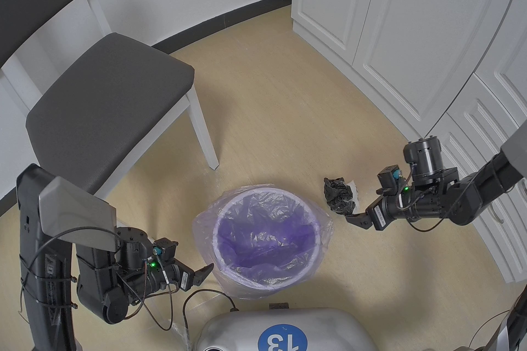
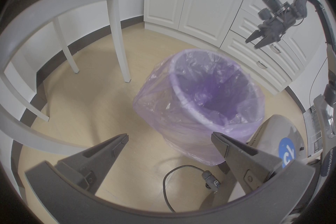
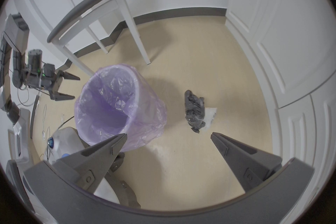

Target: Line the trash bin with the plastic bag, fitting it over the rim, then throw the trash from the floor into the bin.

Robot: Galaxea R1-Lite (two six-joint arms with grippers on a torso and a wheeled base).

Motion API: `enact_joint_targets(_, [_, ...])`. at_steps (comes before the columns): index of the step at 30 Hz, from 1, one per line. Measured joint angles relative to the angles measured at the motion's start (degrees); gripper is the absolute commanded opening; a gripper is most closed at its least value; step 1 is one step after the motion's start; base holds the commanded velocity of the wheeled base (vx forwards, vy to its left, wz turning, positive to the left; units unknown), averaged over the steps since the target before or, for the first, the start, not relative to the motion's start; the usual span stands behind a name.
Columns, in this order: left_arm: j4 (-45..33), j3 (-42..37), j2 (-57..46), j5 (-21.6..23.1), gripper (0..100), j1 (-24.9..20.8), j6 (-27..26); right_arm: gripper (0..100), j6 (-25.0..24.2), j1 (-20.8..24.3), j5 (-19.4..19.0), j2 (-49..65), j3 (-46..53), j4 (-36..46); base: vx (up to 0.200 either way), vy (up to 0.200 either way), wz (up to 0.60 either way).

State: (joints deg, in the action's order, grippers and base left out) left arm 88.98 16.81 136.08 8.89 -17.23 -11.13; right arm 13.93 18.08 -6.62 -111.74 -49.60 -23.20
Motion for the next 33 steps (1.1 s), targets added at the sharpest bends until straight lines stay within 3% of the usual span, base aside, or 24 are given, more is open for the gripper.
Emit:
enact_joint_targets(7, [0.02,8.13,6.75,1.95,100,3.06,-0.13,100,-4.08,-2.60,0.02,5.92,4.46,-2.52,0.000,0.000,0.00])
enact_joint_targets(13, [-0.24,15.30,11.19,2.82,100,3.78,-0.09,100,-4.47,-4.05,-0.18,7.11,5.78,-5.13,0.000,0.000,0.00])
enact_joint_targets(18, [-5.30,19.13,12.70,2.61,100,3.95,-0.11,100,-4.28,-4.47,-0.57,6.28,5.67,-6.36,0.000,0.000,0.00])
enact_joint_targets(27, [-9.28,18.33,11.85,-1.96,100,4.17,-2.08,100,-3.97,-4.55,-0.51,1.66,4.68,-9.42,0.000,0.000,0.00])
enact_joint_targets(33, [-0.63,14.12,10.78,-2.95,100,4.61,-1.89,100,-3.79,-3.83,-0.18,0.55,6.83,-11.64,0.000,0.000,0.00])
